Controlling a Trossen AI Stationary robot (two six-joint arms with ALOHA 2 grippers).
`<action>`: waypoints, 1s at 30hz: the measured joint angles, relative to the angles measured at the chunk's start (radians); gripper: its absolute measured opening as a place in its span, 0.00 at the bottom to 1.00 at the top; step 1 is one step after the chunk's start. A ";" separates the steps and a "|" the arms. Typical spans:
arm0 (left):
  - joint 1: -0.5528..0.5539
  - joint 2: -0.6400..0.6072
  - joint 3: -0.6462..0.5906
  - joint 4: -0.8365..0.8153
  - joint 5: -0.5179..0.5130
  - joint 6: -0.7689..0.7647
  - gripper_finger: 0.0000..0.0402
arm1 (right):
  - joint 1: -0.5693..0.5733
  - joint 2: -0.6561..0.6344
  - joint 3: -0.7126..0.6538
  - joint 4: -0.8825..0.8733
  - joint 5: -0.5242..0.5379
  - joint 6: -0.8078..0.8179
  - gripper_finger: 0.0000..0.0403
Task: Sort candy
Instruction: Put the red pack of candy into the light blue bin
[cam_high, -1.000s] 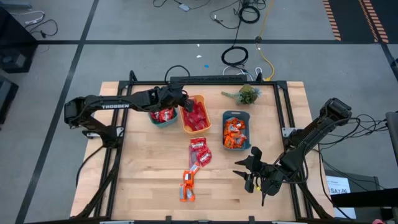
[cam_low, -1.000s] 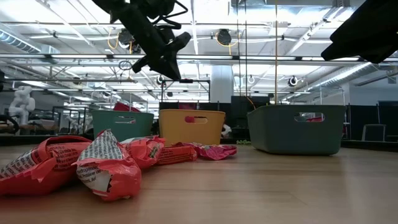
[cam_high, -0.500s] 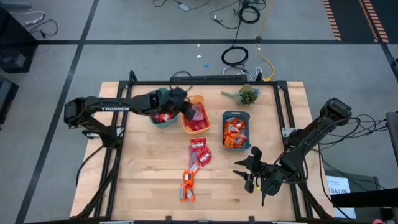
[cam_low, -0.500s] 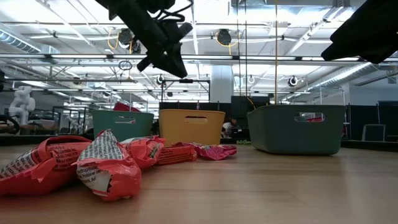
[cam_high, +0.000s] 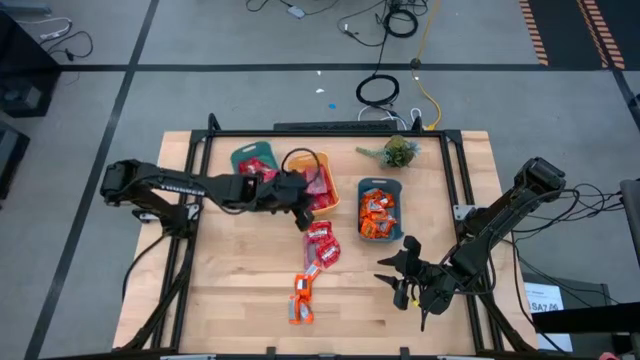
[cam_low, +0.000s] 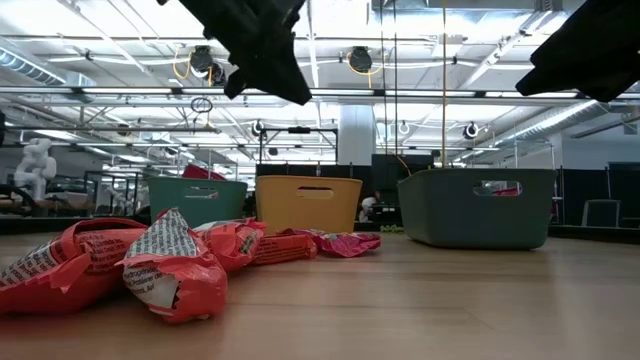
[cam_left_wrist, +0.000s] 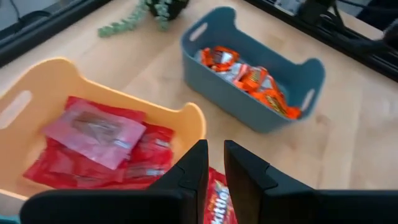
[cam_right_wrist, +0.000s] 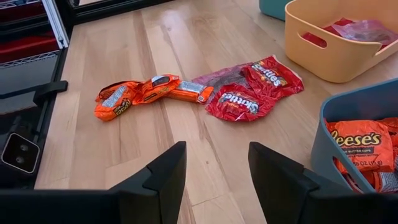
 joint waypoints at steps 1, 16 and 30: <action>-0.012 0.000 0.000 0.000 0.000 0.000 0.15 | 0.000 0.000 0.000 0.001 0.000 0.000 0.41; -0.127 0.003 -0.005 -0.002 -0.007 0.026 0.15 | 0.000 0.000 0.000 0.016 0.000 0.000 0.41; -0.212 0.270 -0.006 0.172 -0.009 0.028 0.35 | 0.000 0.000 0.000 0.025 -0.001 -0.003 0.41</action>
